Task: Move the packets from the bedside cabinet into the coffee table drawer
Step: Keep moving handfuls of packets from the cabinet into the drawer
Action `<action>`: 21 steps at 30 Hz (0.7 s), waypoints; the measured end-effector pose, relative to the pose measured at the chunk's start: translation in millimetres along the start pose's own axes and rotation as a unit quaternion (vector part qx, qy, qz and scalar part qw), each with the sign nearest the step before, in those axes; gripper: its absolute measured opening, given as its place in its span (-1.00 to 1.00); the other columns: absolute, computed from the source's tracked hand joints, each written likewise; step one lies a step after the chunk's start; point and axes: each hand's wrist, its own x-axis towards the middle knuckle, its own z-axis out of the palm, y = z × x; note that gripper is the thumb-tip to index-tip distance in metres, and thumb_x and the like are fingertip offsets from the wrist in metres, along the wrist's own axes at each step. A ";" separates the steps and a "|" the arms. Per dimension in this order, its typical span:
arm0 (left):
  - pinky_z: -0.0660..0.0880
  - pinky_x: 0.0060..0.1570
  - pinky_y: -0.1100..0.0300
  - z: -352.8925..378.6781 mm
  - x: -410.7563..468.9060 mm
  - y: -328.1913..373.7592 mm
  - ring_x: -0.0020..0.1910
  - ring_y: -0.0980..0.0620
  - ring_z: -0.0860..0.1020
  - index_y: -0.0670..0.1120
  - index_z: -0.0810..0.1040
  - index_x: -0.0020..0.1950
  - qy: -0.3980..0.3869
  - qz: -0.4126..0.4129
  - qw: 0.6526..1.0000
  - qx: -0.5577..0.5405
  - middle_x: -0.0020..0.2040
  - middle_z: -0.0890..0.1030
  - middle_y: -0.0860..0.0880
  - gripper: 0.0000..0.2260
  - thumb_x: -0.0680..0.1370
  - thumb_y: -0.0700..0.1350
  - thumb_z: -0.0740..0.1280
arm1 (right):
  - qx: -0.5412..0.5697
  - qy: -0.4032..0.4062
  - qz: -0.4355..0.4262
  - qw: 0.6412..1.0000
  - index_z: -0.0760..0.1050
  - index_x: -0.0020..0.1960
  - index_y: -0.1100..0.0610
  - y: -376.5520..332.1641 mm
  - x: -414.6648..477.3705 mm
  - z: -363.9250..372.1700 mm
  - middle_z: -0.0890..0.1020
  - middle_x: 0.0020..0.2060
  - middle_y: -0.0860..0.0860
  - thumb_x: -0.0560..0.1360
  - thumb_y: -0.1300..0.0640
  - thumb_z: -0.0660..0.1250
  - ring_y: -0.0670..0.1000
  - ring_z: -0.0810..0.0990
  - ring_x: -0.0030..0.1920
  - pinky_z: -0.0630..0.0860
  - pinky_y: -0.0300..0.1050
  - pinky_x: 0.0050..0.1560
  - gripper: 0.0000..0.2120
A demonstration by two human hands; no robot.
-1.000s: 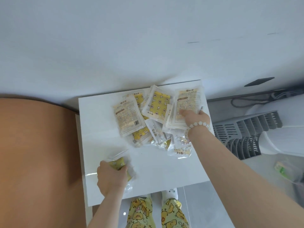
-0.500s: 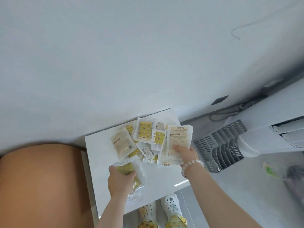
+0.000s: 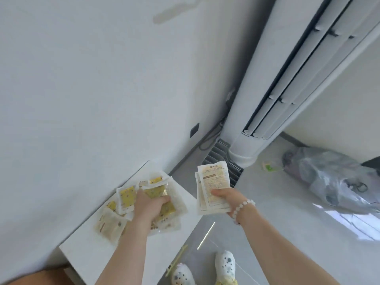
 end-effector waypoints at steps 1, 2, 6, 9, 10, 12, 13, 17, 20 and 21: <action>0.49 -0.18 0.10 10.0 -5.6 9.4 -0.02 -0.07 0.49 -0.17 0.30 0.29 -0.021 0.005 1.000 0.004 0.11 0.50 -0.07 -0.41 0.37 -0.13 0.52 | 0.016 0.007 -0.008 1.000 0.55 0.13 0.22 -2.1 -8.1 -13.0 0.68 0.00 0.14 0.41 0.25 0.44 0.14 0.65 0.02 0.58 -0.03 -0.04 -0.71; 0.46 -0.28 0.14 20.9 -11.5 18.8 -0.05 -0.07 0.51 -0.18 0.33 0.25 -0.042 0.015 0.999 0.010 0.09 0.52 -0.09 -0.44 0.37 -0.14 0.52 | 0.033 0.015 -0.016 0.999 0.56 0.09 0.21 -4.1 -17.7 -25.2 0.68 -0.01 0.14 0.41 0.26 0.43 0.14 0.65 0.00 0.58 -0.05 -0.07 -0.75; 0.49 -0.29 0.17 73.9 -39.8 58.0 -0.12 -0.08 0.58 -0.17 0.44 0.07 -0.128 0.067 0.989 0.039 -0.01 0.59 -0.14 -0.61 0.36 -0.20 0.53 | 0.093 0.050 -0.043 0.993 0.57 -0.01 0.18 -4.0 -53.8 -76.1 0.67 -0.05 0.15 0.41 0.28 0.43 0.18 0.64 0.00 0.57 0.03 0.05 -0.84; 0.54 -0.09 0.08 121.5 -68.5 82.6 -0.12 -0.08 0.61 -0.12 0.52 -0.09 -0.195 0.110 0.972 0.067 -0.10 0.63 -0.11 -0.78 0.38 -0.26 0.51 | 0.127 0.081 -0.058 0.987 0.57 0.02 0.19 4.0 -78.5 -120.5 0.67 -0.01 0.17 0.40 0.26 0.43 0.21 0.62 0.07 0.52 0.09 0.19 -0.80; 0.56 -0.02 0.03 138.1 -79.2 87.9 -0.07 -0.10 0.63 -0.12 0.56 -0.06 -0.220 0.123 0.965 0.075 -0.08 0.65 -0.11 -0.78 0.37 -0.26 0.52 | 0.142 0.092 -0.065 0.984 0.57 0.03 0.19 7.3 -87.8 -136.3 0.67 0.00 0.17 0.38 0.25 0.45 0.21 0.62 0.08 0.51 0.10 0.21 -0.77; 0.57 0.05 -0.07 169.3 -99.2 92.9 -0.02 -0.12 0.64 -0.12 0.59 0.00 -0.261 0.138 0.951 0.094 -0.05 0.67 -0.11 -0.73 0.34 -0.24 0.54 | 0.170 0.117 -0.073 0.976 0.58 0.05 0.19 17.1 -104.0 -169.5 0.67 0.01 0.17 0.30 0.20 0.48 0.21 0.62 0.09 0.49 0.11 0.24 -0.68; 0.57 0.07 -0.09 184.3 -109.6 93.1 -0.02 -0.12 0.64 -0.13 0.59 0.02 -0.277 0.142 0.944 0.107 -0.04 0.68 -0.11 -0.69 0.32 -0.21 0.55 | 0.183 0.130 -0.079 0.971 0.59 0.04 0.19 22.9 -112.8 -186.1 0.67 0.00 0.16 0.28 0.19 0.48 0.21 0.62 0.09 0.48 0.11 0.26 -0.66; 0.58 0.06 -0.09 239.9 -162.0 89.7 -0.04 -0.11 0.65 -0.16 0.58 0.07 -0.341 0.156 0.915 0.149 -0.01 0.67 -0.13 -0.61 0.30 -0.20 0.57 | 0.233 0.173 -0.103 0.951 0.58 0.02 0.18 50.2 -153.1 -245.8 0.67 -0.12 0.10 0.36 0.22 0.45 0.13 0.63 -0.07 0.52 0.02 0.19 -0.76; 0.59 0.01 0.00 279.5 -208.4 84.6 -0.04 -0.09 0.65 -0.18 0.51 0.16 -0.370 0.169 0.897 0.174 0.03 0.65 -0.13 -0.54 0.32 -0.20 0.56 | 0.283 0.189 -0.120 0.933 0.57 -0.01 0.18 76.8 -183.0 -285.6 0.65 -0.19 0.06 0.43 0.25 0.39 0.04 0.61 -0.20 0.54 -0.14 -0.11 -0.86; 0.59 0.01 0.01 292.7 -224.0 81.5 -0.04 -0.08 0.64 -0.17 0.50 0.17 -0.381 0.176 0.889 0.184 0.04 0.64 -0.12 -0.54 0.33 -0.20 0.56 | 0.300 0.195 -0.125 0.925 0.56 0.00 0.19 86.7 -193.2 -298.5 0.65 -0.19 0.06 0.43 0.26 0.39 0.04 0.61 -0.21 0.53 -0.17 -0.18 -0.85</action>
